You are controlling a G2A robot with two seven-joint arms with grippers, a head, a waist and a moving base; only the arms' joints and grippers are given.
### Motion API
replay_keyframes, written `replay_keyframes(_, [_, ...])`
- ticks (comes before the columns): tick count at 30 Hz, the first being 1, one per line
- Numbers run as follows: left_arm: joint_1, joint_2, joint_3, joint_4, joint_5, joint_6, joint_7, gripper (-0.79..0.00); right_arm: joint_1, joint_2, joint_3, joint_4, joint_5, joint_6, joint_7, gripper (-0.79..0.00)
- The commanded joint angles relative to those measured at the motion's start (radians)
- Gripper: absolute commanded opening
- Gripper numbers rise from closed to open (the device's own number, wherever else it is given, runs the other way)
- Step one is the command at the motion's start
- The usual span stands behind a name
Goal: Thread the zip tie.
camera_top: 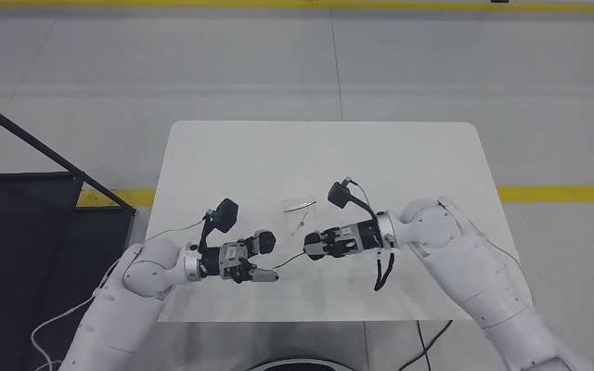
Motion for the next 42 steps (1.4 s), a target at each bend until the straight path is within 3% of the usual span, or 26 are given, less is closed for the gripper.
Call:
replay_keyframes(1, [-0.005, 0.008, 0.011, 0.006, 0.013, -0.013, 0.013, -0.385, 0.006, -0.002, -0.003, 0.009, 0.013, -0.006, 0.007, -0.785])
replay_keyframes(7, [-0.025, 0.024, 0.038, 0.020, 0.029, -0.037, 0.038, -0.474, 0.023, -0.008, -0.015, 0.022, 0.035, -0.012, 0.030, -0.785])
replay_keyframes(42, [-0.082, 0.033, 0.146, 0.059, 0.109, -0.038, 0.163, -0.668, 0.071, -0.035, -0.059, 0.064, 0.059, -0.015, 0.057, -0.785])
